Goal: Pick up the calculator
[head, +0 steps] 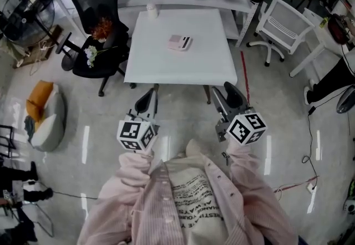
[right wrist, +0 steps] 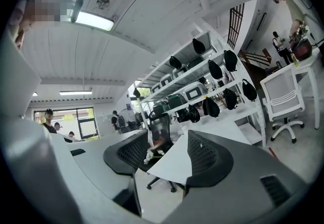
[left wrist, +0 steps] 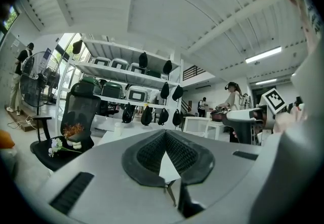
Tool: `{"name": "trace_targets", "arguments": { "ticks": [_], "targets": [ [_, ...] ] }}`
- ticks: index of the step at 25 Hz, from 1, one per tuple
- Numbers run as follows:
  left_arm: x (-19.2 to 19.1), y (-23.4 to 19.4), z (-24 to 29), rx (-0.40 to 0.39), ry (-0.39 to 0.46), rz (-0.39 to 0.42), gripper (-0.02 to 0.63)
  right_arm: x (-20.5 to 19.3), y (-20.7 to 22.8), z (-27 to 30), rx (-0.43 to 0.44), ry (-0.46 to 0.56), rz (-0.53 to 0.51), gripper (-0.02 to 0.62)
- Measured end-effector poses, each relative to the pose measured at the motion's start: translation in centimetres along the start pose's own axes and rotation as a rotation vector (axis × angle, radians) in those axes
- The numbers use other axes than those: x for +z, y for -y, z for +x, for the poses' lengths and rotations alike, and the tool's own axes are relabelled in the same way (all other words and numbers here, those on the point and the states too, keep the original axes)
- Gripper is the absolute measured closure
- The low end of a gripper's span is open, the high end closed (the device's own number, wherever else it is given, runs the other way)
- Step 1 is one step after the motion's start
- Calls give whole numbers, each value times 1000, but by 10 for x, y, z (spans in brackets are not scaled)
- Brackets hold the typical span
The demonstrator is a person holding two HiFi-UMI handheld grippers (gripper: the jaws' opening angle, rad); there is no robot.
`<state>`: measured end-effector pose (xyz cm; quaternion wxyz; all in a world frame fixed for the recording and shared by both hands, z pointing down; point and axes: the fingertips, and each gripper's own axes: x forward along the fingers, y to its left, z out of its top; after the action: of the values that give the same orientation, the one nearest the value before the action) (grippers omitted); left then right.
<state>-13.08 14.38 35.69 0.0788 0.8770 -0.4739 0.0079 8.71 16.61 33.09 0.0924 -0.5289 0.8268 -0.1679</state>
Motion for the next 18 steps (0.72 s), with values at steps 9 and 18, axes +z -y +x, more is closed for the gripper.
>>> {"name": "trace_targets", "arguments": {
  "ticks": [9, 18],
  "targets": [
    [-1, -31, 46, 24, -33, 1, 604, 1, 36, 53, -10, -17, 42, 380],
    [-14, -75, 107, 68, -83, -39, 604, -4, 77, 139, 16, -76, 82, 380]
  ]
}}
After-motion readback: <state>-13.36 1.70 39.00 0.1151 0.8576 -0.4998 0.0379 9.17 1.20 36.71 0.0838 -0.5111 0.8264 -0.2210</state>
